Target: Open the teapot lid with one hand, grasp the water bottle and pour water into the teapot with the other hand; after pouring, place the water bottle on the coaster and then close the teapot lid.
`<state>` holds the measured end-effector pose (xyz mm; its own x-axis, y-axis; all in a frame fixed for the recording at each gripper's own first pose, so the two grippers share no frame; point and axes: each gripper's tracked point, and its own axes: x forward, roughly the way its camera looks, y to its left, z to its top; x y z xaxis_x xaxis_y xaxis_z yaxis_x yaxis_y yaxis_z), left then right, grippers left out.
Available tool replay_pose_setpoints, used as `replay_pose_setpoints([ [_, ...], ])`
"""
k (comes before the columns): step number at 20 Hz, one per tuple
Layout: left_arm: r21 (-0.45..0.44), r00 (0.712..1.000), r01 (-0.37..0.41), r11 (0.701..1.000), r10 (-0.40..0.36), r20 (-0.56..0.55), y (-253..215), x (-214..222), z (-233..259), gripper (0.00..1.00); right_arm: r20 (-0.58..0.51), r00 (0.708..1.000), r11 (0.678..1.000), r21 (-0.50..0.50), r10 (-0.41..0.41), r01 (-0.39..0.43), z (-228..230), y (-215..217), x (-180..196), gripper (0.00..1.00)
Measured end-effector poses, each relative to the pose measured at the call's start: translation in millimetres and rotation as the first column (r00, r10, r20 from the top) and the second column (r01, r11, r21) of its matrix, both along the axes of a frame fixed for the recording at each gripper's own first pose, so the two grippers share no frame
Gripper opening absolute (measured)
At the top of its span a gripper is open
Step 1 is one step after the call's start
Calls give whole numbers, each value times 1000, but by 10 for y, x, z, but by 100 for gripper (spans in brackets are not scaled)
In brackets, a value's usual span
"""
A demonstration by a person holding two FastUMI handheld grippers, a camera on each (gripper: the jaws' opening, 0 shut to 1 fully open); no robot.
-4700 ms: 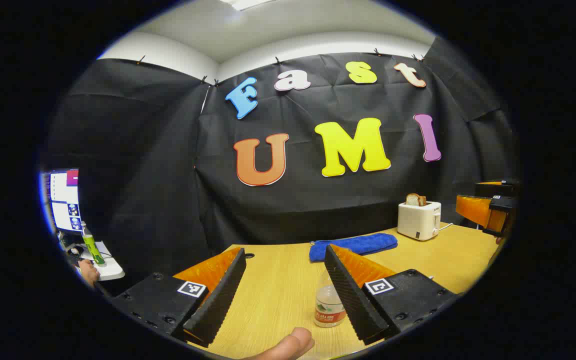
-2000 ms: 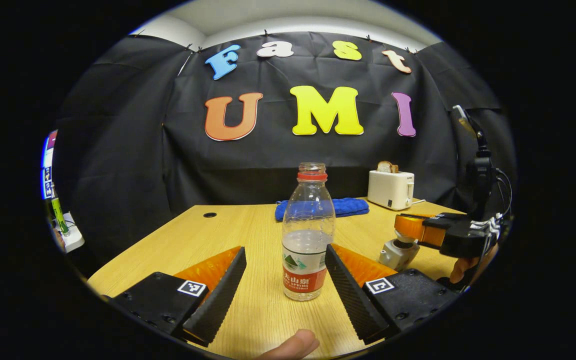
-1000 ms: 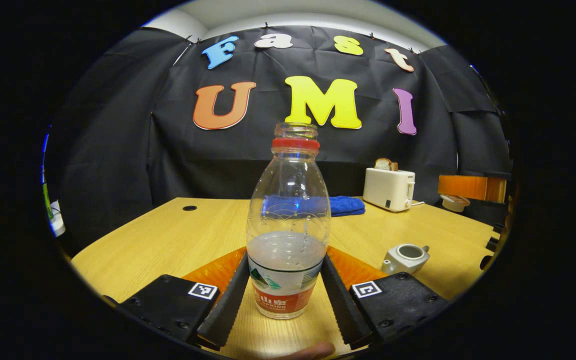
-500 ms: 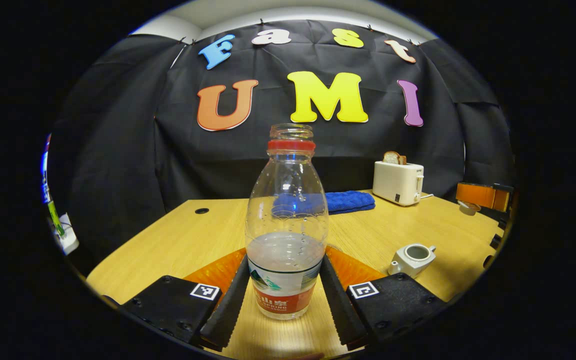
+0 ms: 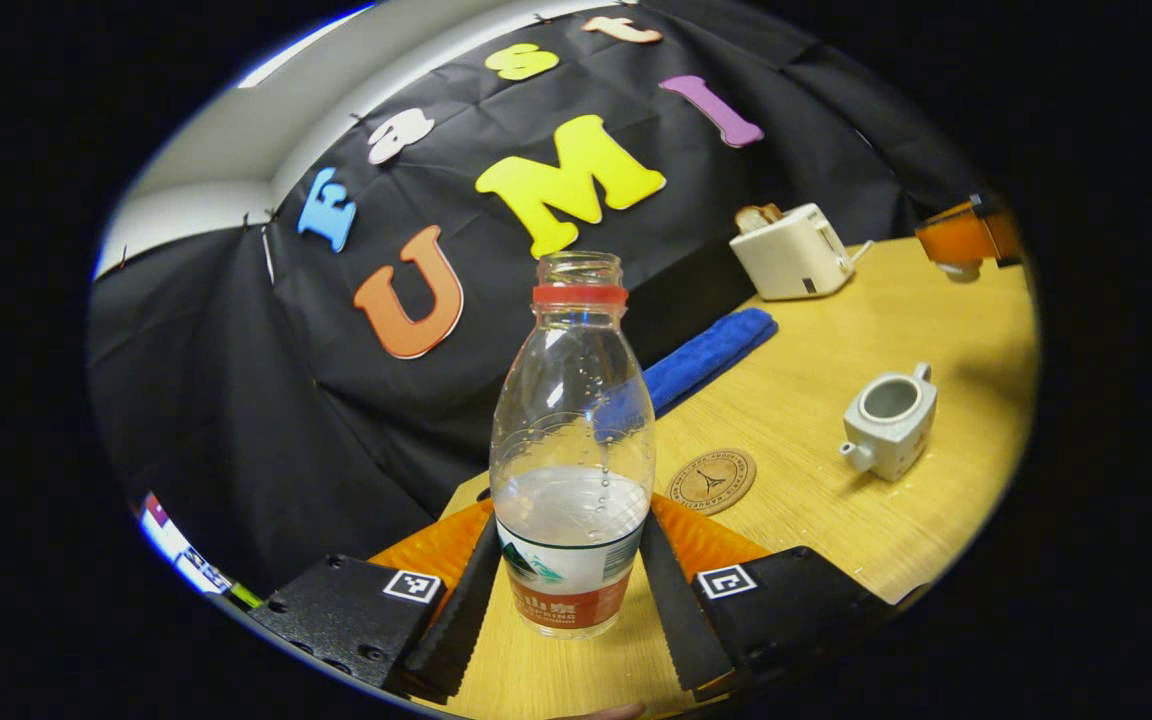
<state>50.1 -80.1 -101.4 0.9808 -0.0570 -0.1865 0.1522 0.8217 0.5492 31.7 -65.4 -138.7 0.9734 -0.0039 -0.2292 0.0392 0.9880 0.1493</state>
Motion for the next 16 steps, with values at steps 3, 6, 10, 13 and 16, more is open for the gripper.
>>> replay_pose_setpoints([
  [3, 120, 999, 27, 992, -25, -23, -70, 5, -64, 77, -3, 1000, 1000, -9, 5, -5, -74, -39, -27, 0],
  [6, 224, 999, 35, 974, -25, -47, -54, 30, -108, 77, -7, 1000, 1000, -19, 10, -10, -169, -56, -52, 0],
  [10, 384, 995, 66, 921, -33, -92, -32, -8, -150, 77, 12, 1000, 1000, -3, 23, -23, -165, -68, -110, 0],
  [13, 498, 994, 90, 862, -50, -94, -46, 35, -125, 77, 40, 999, 1000, -25, -2, 3, -116, -160, -112, 0],
  [16, 555, 992, 115, 824, -73, -99, -150, 68, -65, 77, 49, 999, 999, -33, 1, 0, -117, -155, -102, 0],
])
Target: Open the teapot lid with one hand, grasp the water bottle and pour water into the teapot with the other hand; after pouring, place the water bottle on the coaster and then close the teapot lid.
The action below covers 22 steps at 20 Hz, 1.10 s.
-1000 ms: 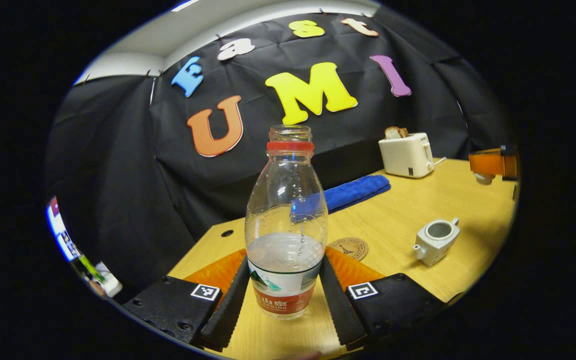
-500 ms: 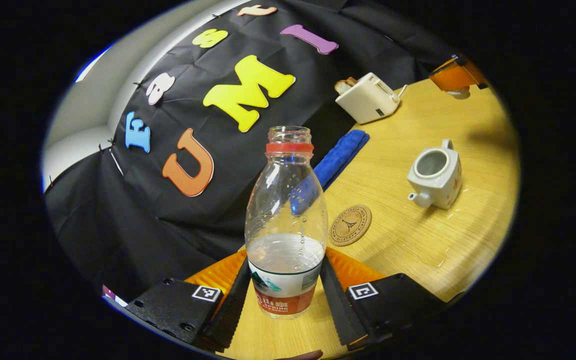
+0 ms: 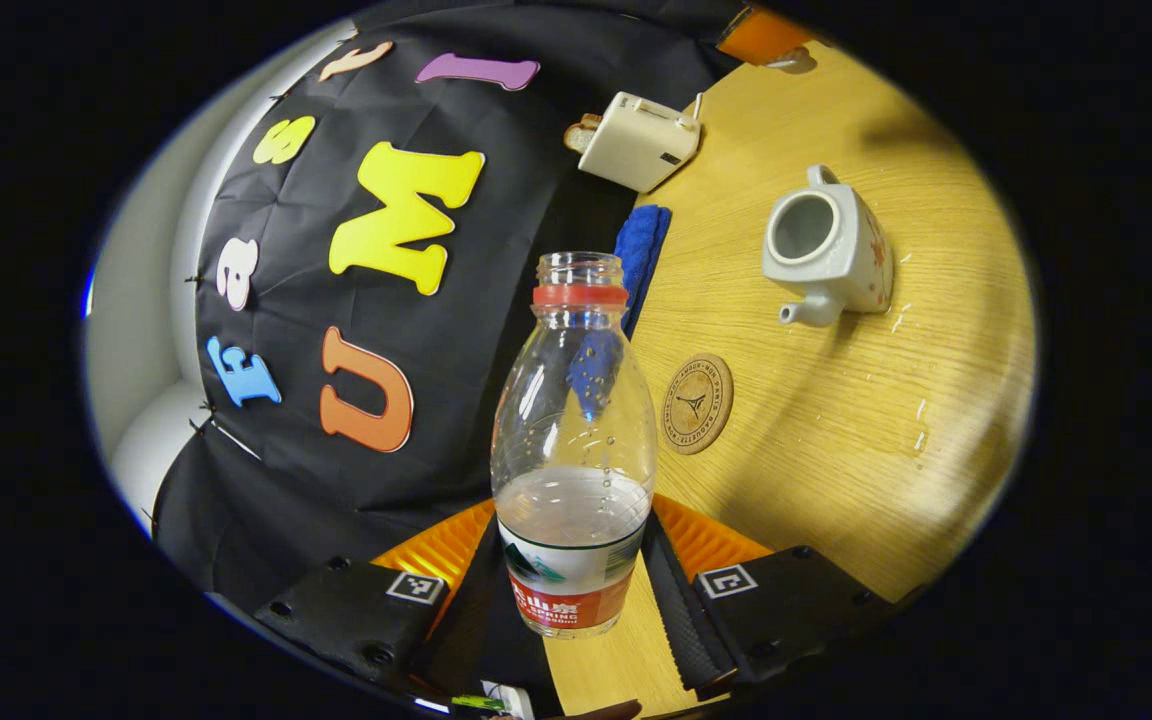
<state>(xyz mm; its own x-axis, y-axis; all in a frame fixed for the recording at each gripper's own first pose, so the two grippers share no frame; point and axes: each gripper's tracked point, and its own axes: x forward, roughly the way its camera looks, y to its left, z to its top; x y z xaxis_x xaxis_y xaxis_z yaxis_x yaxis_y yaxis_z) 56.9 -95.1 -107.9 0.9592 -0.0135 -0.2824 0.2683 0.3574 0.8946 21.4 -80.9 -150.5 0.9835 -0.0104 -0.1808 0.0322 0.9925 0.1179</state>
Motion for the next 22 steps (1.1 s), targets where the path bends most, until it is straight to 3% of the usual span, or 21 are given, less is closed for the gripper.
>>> replay_pose_setpoints([
  [5, 150, 999, 48, 988, -48, -5, -196, -32, 1, 76, 0, 1000, 1000, 3, -11, 11, -27, -68, 33, 0],
  [10, 348, 997, 83, 934, -75, -35, -272, -77, -6, 77, -13, 999, 1000, 3, -31, 31, -68, -151, 52, 0],
  [16, 453, 995, 78, 888, -41, -91, -208, -118, -96, 73, -7, 999, 999, -16, -48, 47, -62, -178, 47, 0],
  [17, 469, 994, 75, 880, -31, -101, -183, -100, -111, 77, -7, 999, 999, -17, -51, 50, -65, -193, 52, 0],
  [19, 494, 995, 86, 865, -46, -93, -227, -79, -47, 81, -4, 999, 998, -19, -54, 54, -59, -225, 58, 0],
  [22, 516, 995, 97, 851, -64, -82, -301, -61, 6, 76, -5, 998, 998, -11, -59, 59, -57, -256, 57, 0],
])
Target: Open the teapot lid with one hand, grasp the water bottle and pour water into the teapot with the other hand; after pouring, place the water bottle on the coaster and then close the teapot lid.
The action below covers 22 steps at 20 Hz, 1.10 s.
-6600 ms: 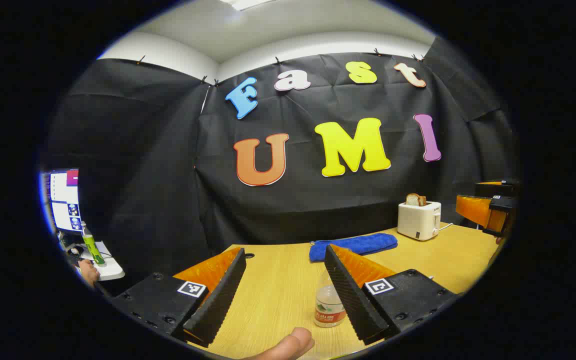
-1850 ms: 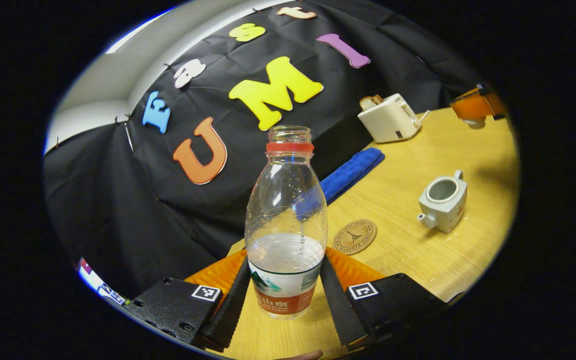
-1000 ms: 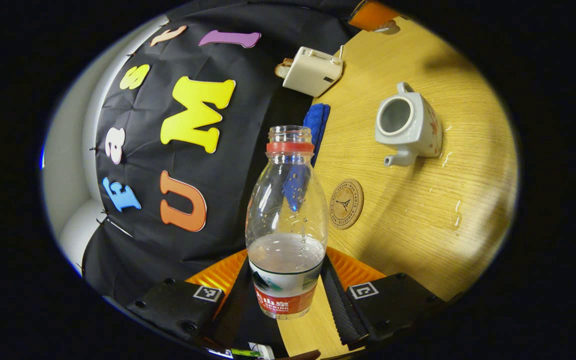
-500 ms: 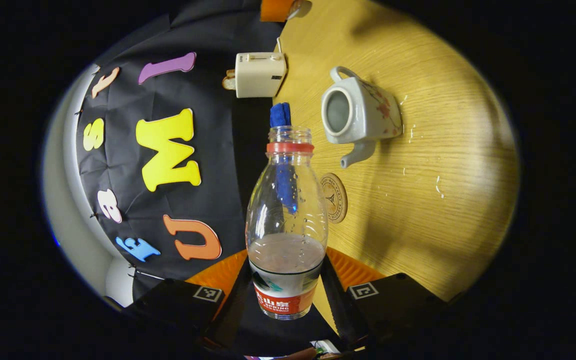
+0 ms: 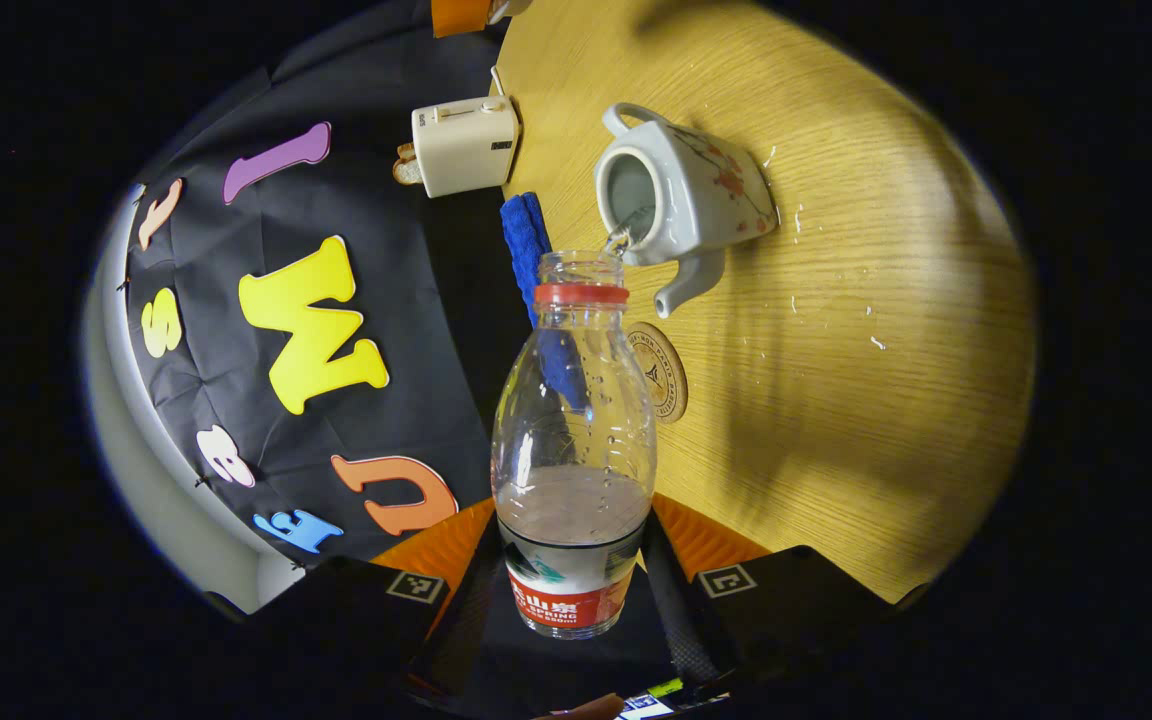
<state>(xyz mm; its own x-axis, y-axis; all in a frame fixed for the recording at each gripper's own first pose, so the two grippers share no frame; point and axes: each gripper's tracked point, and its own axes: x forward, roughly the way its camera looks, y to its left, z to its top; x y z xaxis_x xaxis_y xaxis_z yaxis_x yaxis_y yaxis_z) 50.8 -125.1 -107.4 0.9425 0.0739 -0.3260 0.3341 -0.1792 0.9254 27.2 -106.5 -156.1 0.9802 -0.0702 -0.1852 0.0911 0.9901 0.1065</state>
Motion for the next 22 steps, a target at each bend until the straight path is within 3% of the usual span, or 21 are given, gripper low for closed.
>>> replay_pose_setpoints([
  [13, 107, 999, 16, 994, -19, 29, -109, 48, 171, 77, 3, 1000, 1000, 2, 0, 0, 24, -30, -18, 0],
  [14, 113, 999, 17, 993, -20, 27, -120, 48, 176, 81, 1, 1000, 1000, 3, -2, 2, 13, -30, 2, 0],
  [15, 120, 1000, 15, 993, -18, 26, -103, 38, 178, 77, 1, 1000, 1000, 3, -3, 3, 7, -38, -9, 0],
  [21, 181, 999, 32, 983, -38, 29, -161, 29, 239, 77, 12, 1000, 1000, 0, -6, 6, 44, -54, -7, 0],
  [22, 198, 998, 40, 979, -49, 38, -191, 28, 264, 82, 12, 1000, 1000, 1, -7, 7, 48, -64, -8, 0],
])
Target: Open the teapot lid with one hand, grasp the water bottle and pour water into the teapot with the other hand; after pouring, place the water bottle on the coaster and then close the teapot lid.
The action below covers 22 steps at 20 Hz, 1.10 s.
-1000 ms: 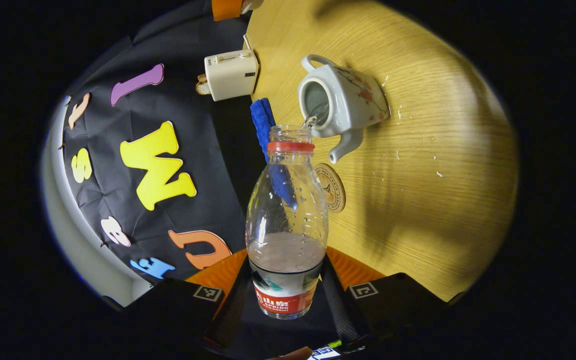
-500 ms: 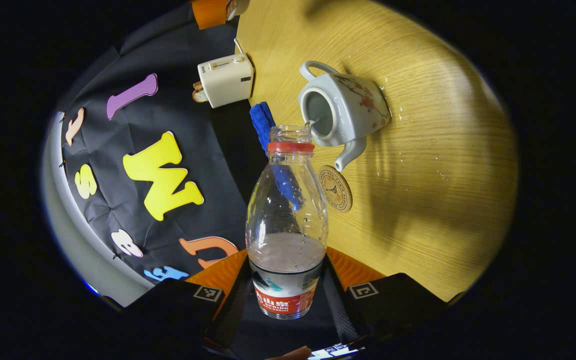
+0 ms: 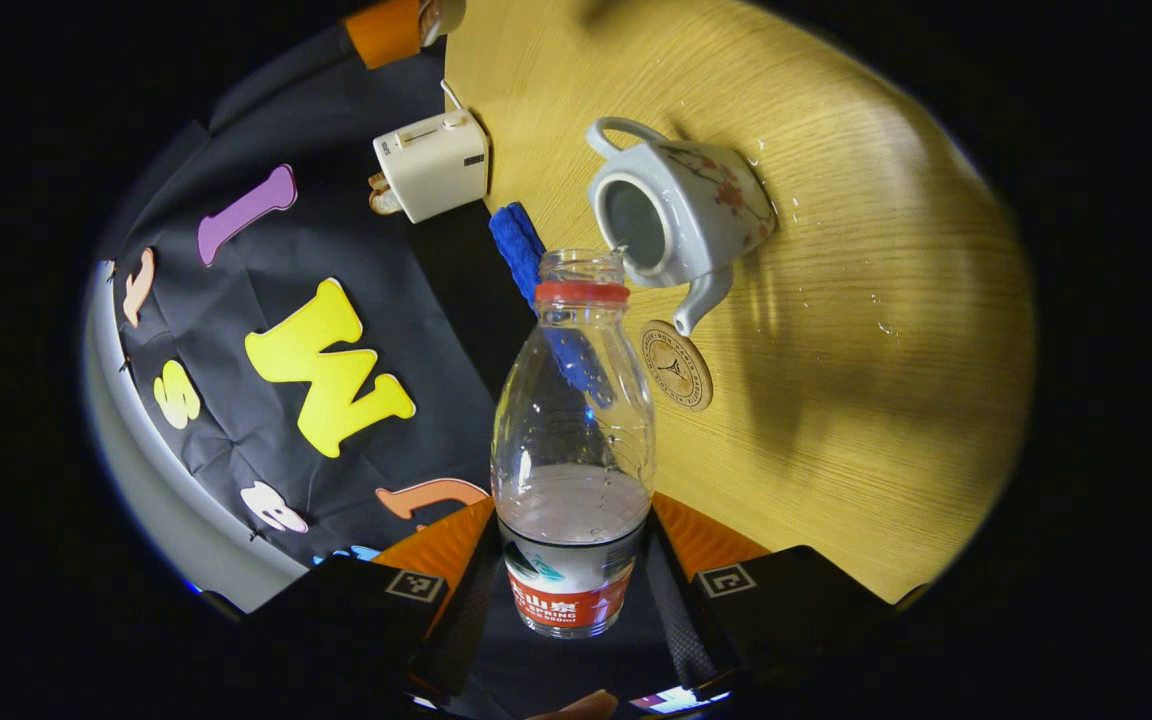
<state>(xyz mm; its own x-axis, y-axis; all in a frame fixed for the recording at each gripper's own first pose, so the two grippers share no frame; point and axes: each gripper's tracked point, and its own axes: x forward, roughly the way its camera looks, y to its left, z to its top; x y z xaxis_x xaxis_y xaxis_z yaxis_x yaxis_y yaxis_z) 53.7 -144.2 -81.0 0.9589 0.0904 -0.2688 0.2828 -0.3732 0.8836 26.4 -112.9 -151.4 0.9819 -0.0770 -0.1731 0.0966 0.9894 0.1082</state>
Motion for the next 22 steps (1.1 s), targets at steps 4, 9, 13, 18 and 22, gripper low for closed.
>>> replay_pose_setpoints([
  [4, 41, 1000, 7, 999, -7, 6, -48, -25, 17, 77, 1, 1000, 1000, 5, 0, -1, 16, -7, -5, 0],
  [9, 102, 1000, 2, 995, -3, 13, -51, -46, 61, 76, 4, 1000, 1000, 17, -1, 1, 29, -33, -13, 0],
  [13, 136, 1000, -20, 990, 18, 16, 24, -50, 100, 77, 1, 1000, 1000, 20, -4, 3, 25, -56, -23, 0],
  [18, 156, 1000, -15, 988, 13, 16, 5, -49, 116, 77, -11, 1000, 1000, 26, -8, 8, -4, -87, -4, 0],
  [22, 170, 1000, -5, 985, 2, 20, -13, -59, 128, 77, -11, 1000, 1000, 22, -8, 8, 4, -91, -8, 0],
])
